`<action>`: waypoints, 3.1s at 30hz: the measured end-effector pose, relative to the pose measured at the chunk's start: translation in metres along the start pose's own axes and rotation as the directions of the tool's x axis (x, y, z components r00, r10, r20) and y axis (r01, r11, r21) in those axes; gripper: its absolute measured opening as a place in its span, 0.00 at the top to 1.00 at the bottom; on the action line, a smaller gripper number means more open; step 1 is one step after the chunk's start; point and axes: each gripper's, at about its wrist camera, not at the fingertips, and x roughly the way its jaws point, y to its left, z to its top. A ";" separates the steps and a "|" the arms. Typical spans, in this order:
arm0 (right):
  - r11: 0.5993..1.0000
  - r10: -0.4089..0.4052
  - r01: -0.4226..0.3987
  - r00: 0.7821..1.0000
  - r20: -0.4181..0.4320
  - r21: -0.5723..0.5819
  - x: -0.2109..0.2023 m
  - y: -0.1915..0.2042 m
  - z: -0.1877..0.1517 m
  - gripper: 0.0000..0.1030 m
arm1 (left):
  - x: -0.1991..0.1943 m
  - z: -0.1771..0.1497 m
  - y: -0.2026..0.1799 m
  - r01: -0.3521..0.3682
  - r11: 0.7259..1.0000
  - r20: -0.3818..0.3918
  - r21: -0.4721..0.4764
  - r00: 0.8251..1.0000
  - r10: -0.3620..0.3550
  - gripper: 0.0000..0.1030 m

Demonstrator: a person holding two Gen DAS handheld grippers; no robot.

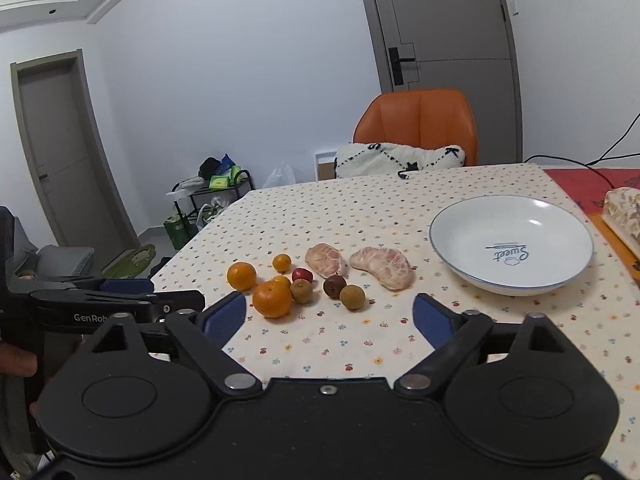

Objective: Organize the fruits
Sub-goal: 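Grasp a small brown round fruit with the right tool while the left tool grasps a large orange, then carry both fruits over the white plate and open both tools to drop them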

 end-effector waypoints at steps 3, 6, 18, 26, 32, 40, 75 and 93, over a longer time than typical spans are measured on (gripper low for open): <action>1.000 -0.001 0.001 1.000 -0.008 0.005 0.009 -0.002 -0.001 0.16 | 0.009 -0.001 0.000 0.010 1.000 -0.014 -0.006 1.000 -0.010 0.16; 1.000 0.001 -0.001 1.000 -0.019 0.020 0.018 -0.007 -0.003 0.18 | 0.017 -0.001 -0.003 0.023 1.000 -0.021 0.003 1.000 -0.023 0.21; 0.999 0.013 -0.010 0.997 -0.073 0.043 0.056 -0.021 -0.001 0.37 | 0.056 0.003 -0.009 0.053 0.998 -0.054 -0.021 0.997 -0.054 0.34; 0.997 0.028 -0.020 0.994 -0.105 0.078 0.088 -0.030 0.001 0.46 | 0.080 0.005 -0.009 0.049 0.998 -0.083 -0.038 0.995 -0.052 0.41; 0.995 0.042 -0.031 0.991 -0.127 0.091 0.106 -0.034 0.003 0.48 | 0.089 0.006 -0.010 0.057 0.998 -0.092 -0.039 0.994 -0.061 0.42; 0.994 0.057 -0.042 0.987 -0.151 0.101 0.125 -0.035 0.001 0.52 | 0.096 0.003 -0.005 0.078 0.995 -0.107 -0.063 0.991 -0.084 0.60; 0.989 -0.045 0.047 0.999 -0.014 0.138 0.066 -0.073 0.013 0.77 | 0.082 0.041 -0.074 0.190 0.981 -0.001 0.023 0.982 -0.190 0.61; 0.970 -0.173 0.161 0.984 0.046 0.184 0.040 -0.121 0.008 0.77 | 0.113 0.052 -0.137 0.224 0.969 -0.015 0.107 0.975 -0.223 0.61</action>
